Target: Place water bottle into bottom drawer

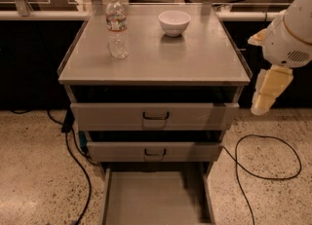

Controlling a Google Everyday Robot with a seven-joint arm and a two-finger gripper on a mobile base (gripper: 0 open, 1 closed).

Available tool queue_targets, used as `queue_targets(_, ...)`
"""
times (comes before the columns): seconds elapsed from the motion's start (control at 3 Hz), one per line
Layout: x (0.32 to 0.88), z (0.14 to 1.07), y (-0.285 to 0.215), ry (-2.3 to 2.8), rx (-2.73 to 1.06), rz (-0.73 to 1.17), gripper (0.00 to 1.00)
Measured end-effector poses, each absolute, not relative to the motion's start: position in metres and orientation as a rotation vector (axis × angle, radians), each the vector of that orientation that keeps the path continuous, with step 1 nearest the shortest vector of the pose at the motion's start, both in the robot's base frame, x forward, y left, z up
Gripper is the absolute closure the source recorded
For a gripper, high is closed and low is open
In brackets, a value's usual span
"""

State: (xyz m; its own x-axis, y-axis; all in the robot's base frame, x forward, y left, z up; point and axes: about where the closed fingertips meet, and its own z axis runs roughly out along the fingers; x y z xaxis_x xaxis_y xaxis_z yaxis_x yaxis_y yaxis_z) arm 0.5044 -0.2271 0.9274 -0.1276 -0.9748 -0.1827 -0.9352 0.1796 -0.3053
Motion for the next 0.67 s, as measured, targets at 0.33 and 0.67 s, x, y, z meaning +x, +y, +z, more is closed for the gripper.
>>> queue_targets(0.33,0.56,0.894,-0.226,2.034,-1.859,-0.123,0.0)
queue_targets(0.67,0.627,0.864,-0.209,1.909,-1.884,-0.04,0.0)
